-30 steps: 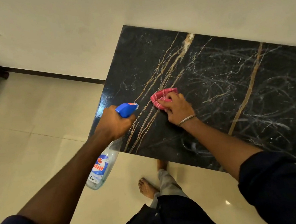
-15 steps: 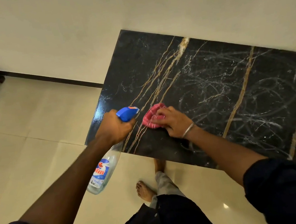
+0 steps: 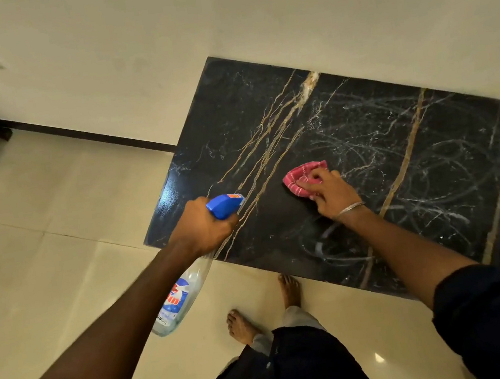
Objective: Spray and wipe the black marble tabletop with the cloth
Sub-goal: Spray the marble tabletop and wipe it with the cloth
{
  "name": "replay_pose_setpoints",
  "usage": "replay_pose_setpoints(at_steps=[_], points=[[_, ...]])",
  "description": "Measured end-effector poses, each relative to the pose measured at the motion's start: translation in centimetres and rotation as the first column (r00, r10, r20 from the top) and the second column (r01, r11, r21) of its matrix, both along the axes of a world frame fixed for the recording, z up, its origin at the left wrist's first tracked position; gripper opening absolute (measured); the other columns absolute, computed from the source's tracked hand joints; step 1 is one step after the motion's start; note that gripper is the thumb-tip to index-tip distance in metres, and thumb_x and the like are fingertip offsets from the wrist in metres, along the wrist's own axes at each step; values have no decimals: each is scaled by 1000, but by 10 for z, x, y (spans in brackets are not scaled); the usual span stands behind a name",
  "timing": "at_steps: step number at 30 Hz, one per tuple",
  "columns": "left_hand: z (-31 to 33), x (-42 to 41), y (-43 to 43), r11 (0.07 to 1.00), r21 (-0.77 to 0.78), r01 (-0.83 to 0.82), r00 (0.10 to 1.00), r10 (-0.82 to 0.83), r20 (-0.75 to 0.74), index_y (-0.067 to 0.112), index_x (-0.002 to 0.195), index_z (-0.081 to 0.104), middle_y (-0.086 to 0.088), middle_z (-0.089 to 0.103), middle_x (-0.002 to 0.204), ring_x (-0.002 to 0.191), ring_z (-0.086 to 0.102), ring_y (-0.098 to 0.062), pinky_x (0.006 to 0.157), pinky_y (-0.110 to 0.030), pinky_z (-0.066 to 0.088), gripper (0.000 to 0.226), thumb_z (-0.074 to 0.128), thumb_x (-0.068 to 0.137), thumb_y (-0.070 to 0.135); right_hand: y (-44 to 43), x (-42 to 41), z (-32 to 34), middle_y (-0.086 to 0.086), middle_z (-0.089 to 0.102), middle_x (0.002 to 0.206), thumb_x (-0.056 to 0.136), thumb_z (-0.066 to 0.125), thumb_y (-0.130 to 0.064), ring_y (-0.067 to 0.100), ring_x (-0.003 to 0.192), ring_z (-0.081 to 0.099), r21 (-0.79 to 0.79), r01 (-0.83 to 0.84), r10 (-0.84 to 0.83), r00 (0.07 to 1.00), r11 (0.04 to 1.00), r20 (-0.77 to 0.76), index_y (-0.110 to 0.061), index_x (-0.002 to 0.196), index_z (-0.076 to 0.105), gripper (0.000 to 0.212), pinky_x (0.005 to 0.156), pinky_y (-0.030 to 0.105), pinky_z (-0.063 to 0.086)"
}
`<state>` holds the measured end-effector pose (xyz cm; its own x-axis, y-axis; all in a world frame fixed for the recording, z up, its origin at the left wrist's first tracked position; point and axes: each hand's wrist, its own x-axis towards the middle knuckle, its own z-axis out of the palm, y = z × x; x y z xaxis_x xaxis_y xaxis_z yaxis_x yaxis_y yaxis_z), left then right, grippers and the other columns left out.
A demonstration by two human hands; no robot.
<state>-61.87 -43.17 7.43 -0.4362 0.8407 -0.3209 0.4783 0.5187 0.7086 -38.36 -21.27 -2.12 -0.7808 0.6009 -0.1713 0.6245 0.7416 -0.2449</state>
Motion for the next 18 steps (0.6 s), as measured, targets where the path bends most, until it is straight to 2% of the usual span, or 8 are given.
replay_pose_setpoints(at_steps=[2, 4, 6, 7, 9, 11, 14, 18], points=[[1, 0, 6, 1000, -1, -13, 1000, 13, -7, 13, 87, 53, -1, 50, 62, 55, 51, -13, 57, -19, 41, 16, 65, 87, 23, -7, -9, 1, 3, 45, 133, 87, 62, -15, 28, 107, 44, 28, 95, -95, 995, 995, -10, -34, 132, 59, 48, 88, 45, 52], [2, 0, 14, 1000, 5, -28, 1000, 28, -5, 13, 85, 54, -1, 50, 61, 54, 51, -13, 56, -20, 42, 15, 65, 86, 22, -30, -16, 0, 3, 44, 135, 86, 63, -17, 28, 114, 43, 24, 38, -37, 999, 999, -21, -34, 129, 61, 46, 92, 43, 51], [4, 2, 23, 999, 10, -43, 999, 43, 16, 14, 82, 54, -1, 50, 59, 53, 52, -14, 56, -22, 43, 14, 66, 85, 20, -60, -19, -4, 6, 46, 140, 82, 65, -19, 30, 121, 44, -25, -136, 135, 989, 990, -60, -35, 125, 64, 45, 98, 45, 49], [5, 3, 28, 999, 14, -42, 999, 41, 26, 15, 79, 54, -2, 51, 59, 53, 52, -14, 56, -22, 44, 14, 66, 85, 18, -76, -19, -7, 6, 48, 139, 79, 68, -21, 32, 123, 45, -38, -276, 272, 958, 960, -96, -36, 124, 64, 48, 99, 46, 49], [8, 6, 39, 999, 19, -37, 999, 36, 33, 18, 75, 53, -2, 51, 57, 51, 52, -15, 55, -24, 46, 16, 66, 85, 16, -102, -16, -13, 5, 51, 136, 73, 73, -28, 33, 124, 46, -19, -568, 562, 818, 823, -119, -39, 125, 62, 54, 95, 41, 49], [8, 9, 50, 999, 12, -43, 999, 43, 22, 16, 77, 53, -2, 51, 58, 52, 54, -15, 56, -24, 48, 14, 65, 86, 17, -106, -13, -14, 3, 51, 136, 69, 77, -35, 30, 125, 43, -9, -724, 721, 687, 689, -95, -40, 128, 59, 61, 90, 37, 51], [8, 14, 67, 1000, 0, -25, 999, 25, 20, 13, 80, 54, -2, 51, 59, 53, 53, -14, 55, -23, 46, 13, 65, 86, 18, -91, -11, -11, 4, 49, 137, 70, 79, -33, 28, 124, 37, -22, -788, 785, 615, 615, -76, -38, 129, 59, 63, 90, 41, 53], [3, 22, 88, 997, -39, 71, 997, -70, 8, 21, 71, 53, 4, 50, 54, 48, 51, -10, 51, -19, 38, 19, 68, 82, 21, -82, -10, -9, 4, 47, 138, 71, 77, -33, 29, 127, 36, -66, -791, 788, 612, 608, -71, -34, 131, 58, 63, 91, 41, 48]])
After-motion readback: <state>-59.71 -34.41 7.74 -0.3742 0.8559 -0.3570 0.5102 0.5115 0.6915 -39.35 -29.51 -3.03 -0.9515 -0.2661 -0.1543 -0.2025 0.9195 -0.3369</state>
